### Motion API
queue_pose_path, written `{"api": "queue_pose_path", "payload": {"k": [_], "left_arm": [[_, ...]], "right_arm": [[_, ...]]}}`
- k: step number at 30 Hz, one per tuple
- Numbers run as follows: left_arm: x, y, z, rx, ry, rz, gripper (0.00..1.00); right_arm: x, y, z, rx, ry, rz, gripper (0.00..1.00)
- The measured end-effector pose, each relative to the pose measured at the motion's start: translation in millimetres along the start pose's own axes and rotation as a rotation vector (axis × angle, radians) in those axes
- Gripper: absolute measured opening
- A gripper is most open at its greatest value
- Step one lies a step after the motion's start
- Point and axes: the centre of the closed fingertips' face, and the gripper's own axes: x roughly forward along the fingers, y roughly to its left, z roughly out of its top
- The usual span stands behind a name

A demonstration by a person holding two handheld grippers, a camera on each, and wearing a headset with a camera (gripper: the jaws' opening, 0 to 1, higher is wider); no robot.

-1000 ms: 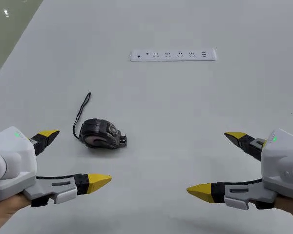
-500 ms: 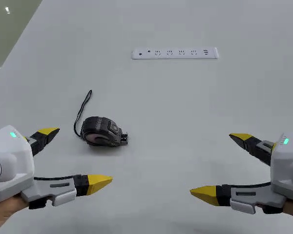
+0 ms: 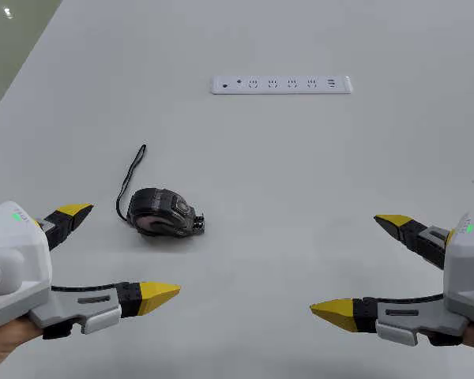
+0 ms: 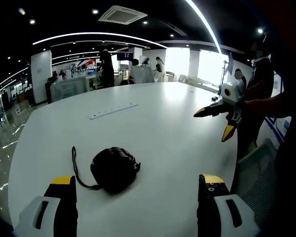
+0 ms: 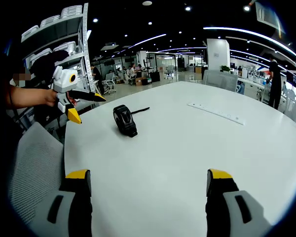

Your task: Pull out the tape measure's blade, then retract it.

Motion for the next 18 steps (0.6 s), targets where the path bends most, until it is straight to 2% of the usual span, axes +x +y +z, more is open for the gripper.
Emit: {"api": "queue_pose_path", "payload": {"k": [18], "left_arm": [[-0.6,2.6,-2.6,-0.011,-0.005,0.007,1.0]], "right_arm": [[2.8,-1.1,7.2,0.001,-0.013,0.01,1.0]]}}
